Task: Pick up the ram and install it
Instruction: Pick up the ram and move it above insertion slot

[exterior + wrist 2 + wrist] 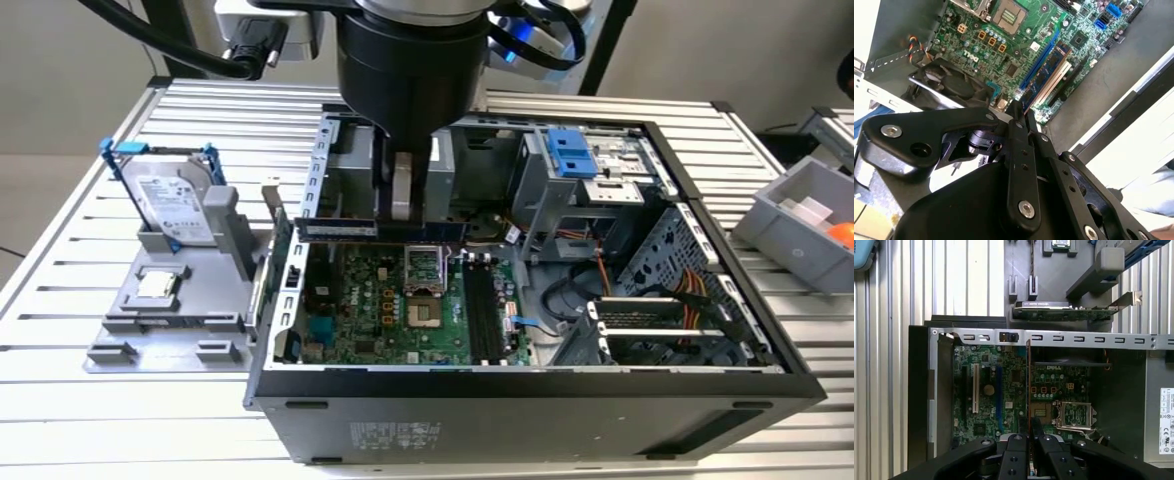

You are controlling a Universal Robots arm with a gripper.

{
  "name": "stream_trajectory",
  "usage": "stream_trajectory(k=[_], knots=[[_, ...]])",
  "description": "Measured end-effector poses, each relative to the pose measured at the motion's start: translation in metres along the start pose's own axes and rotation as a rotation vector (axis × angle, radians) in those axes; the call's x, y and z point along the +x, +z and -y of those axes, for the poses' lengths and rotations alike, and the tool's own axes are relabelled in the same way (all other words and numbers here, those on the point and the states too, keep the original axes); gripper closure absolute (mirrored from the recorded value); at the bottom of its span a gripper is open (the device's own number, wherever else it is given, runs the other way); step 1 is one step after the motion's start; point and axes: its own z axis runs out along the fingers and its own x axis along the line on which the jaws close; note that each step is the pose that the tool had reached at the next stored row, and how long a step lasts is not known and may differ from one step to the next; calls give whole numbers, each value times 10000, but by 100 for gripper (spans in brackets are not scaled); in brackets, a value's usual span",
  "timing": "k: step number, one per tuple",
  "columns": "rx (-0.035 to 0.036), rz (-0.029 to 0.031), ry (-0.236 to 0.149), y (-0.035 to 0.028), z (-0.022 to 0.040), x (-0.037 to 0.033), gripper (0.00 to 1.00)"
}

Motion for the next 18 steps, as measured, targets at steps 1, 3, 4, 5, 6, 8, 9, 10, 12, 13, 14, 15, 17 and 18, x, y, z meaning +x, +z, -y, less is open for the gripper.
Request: stream_trajectory(k=[1, 3, 4, 5, 6, 8, 9, 10, 12, 13, 14, 15, 17, 18], knots=[[0, 1, 0, 0, 2, 0, 100], [0, -1, 1, -1, 6, 0, 100], [0, 0, 1, -1, 8, 0, 100], [0, 0, 1, -1, 9, 0, 100], [-1, -1, 1, -1, 11, 0, 100], [0, 0, 1, -1, 13, 0, 100], [-1, -2, 1, -2, 13, -1, 100], [0, 0, 1, -1, 14, 0, 100], [0, 0, 0, -1, 15, 0, 100], [-1, -1, 1, -1, 16, 0, 100], [0, 1, 0, 0, 16, 0, 100], [-1, -1, 1, -2, 17, -1, 100], [0, 0, 0, -1, 18, 0, 100], [0, 0, 0, -1, 18, 0, 100]])
